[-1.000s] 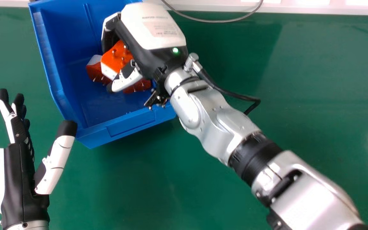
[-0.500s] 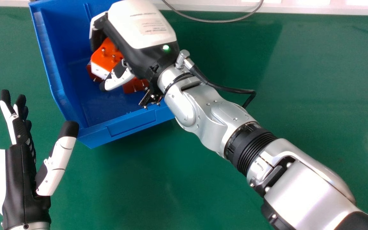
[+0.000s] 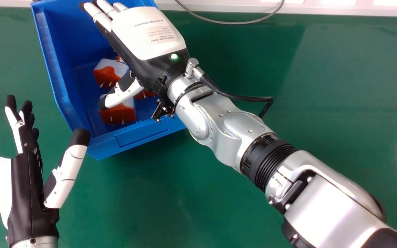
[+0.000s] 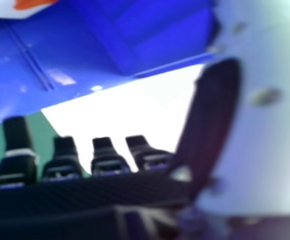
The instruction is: Pick all objects and put in blue box
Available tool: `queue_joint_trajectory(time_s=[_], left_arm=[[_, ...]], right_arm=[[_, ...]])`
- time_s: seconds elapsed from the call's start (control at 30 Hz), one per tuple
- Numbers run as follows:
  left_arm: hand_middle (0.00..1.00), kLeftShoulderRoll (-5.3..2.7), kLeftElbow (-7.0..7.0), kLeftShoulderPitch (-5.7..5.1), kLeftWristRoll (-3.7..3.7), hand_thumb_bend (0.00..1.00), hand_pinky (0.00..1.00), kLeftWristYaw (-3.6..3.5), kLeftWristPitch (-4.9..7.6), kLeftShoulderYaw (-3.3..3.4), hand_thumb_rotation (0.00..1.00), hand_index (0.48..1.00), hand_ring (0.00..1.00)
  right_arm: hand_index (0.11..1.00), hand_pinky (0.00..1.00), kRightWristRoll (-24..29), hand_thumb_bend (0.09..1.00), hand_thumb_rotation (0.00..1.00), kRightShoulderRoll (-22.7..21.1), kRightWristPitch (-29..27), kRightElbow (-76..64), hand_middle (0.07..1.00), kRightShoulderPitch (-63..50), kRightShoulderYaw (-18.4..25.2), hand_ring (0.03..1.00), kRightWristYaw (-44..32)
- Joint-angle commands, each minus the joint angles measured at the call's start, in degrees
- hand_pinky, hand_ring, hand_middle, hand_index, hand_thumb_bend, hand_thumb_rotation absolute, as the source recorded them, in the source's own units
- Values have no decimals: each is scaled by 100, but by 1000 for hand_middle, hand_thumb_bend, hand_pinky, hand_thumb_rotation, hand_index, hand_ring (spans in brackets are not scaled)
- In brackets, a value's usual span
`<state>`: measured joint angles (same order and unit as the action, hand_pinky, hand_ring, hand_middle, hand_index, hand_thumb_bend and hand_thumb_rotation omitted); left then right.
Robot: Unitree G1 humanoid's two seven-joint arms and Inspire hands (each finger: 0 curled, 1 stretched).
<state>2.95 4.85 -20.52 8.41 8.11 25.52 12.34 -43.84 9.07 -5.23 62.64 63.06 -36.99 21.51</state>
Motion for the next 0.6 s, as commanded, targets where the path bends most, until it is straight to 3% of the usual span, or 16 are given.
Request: queue_joint_trajectory(time_s=[0.0, 0.27, 0.57], left_arm=[[1000, -14, 134, 18, 30, 807, 983, 52, 9, -24, 753, 1000, 1000], [1000, -9, 108, 72, 31, 814, 983, 75, -40, -37, 756, 1000, 1000], [1000, 12, 147, 39, 16, 809, 983, 70, -64, -24, 757, 1000, 1000]], right_arm=[[1000, 925, -51, 840, 647, 252, 39, -234, 1000, 197, -42, 1000, -17], [1000, 926, 86, 817, 640, 162, 0, -542, 1000, -41, 35, 1000, 32], [1000, 919, 114, 631, 566, -395, -114, -2782, 1000, -1484, 58, 1000, -190]])
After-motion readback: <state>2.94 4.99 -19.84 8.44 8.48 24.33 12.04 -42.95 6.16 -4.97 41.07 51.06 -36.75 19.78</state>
